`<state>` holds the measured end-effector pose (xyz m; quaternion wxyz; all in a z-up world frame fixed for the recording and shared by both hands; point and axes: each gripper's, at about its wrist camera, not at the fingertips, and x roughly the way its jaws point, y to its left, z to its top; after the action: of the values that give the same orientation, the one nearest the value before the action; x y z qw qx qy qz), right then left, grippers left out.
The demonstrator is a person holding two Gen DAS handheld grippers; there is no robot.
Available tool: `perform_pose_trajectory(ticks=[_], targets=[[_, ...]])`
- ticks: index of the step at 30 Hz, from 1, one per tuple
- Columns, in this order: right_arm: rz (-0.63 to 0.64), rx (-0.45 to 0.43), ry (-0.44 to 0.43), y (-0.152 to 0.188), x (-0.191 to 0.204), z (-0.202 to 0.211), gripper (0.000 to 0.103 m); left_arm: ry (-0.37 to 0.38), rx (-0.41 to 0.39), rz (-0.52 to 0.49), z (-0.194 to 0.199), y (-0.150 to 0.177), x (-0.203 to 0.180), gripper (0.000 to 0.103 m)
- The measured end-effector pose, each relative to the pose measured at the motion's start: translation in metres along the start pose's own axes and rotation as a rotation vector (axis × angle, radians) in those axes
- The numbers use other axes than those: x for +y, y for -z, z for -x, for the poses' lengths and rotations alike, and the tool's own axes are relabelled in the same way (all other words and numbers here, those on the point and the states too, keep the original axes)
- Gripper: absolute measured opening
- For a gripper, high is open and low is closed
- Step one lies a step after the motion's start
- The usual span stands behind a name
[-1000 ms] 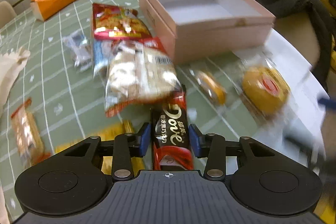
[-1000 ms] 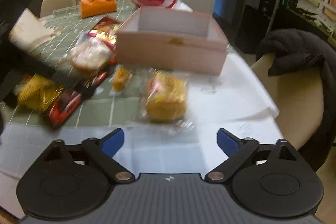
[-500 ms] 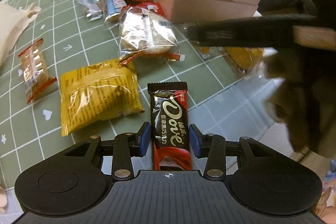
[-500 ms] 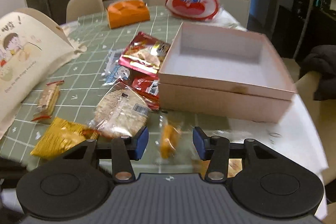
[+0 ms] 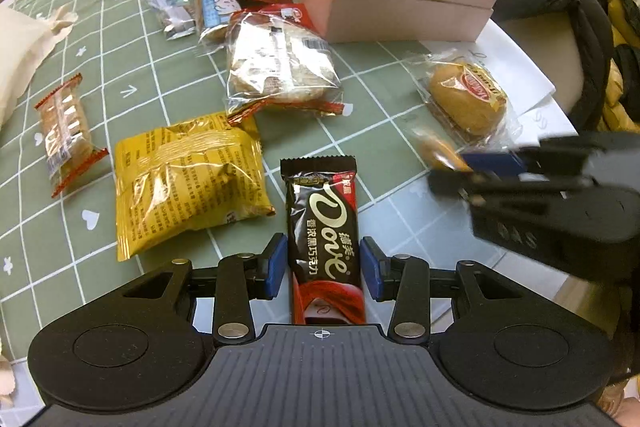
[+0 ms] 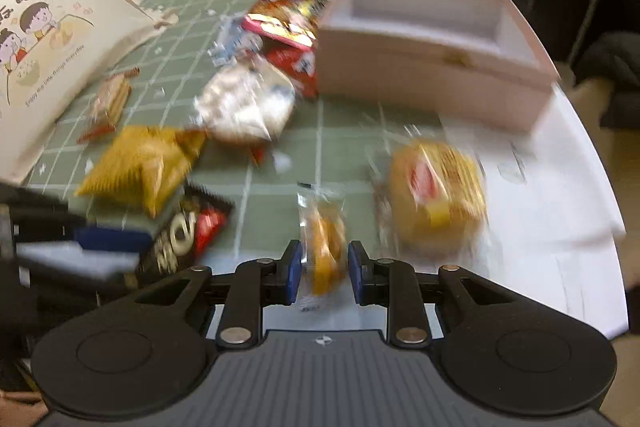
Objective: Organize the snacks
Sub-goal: 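Grasp the small orange snack packet with the right tool while the left tool lifts the Dove bar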
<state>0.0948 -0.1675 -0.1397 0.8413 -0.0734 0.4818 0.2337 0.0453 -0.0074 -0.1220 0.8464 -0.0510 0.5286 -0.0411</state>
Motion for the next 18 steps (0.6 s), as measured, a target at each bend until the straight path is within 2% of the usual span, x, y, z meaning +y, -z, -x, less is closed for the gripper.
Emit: perform_pose_trajectory(ticks=[3,11,18], targets=[[-0.005,-0.009,0.005,0.008,-0.003,0.004,0.025,-0.004,0.000,-0.005,0.000,0.000,-0.001,0.045],[-0.011,-0.016,0.006,0.001,-0.003,0.000,0.025,-0.026,-0.011,-0.043,0.001,0.004,-0.007,0.044],[-0.046,-0.064,-0.030,0.001,-0.012,0.033,0.024,-0.029,-0.027,-0.002,0.003,0.003,-0.006,0.043]])
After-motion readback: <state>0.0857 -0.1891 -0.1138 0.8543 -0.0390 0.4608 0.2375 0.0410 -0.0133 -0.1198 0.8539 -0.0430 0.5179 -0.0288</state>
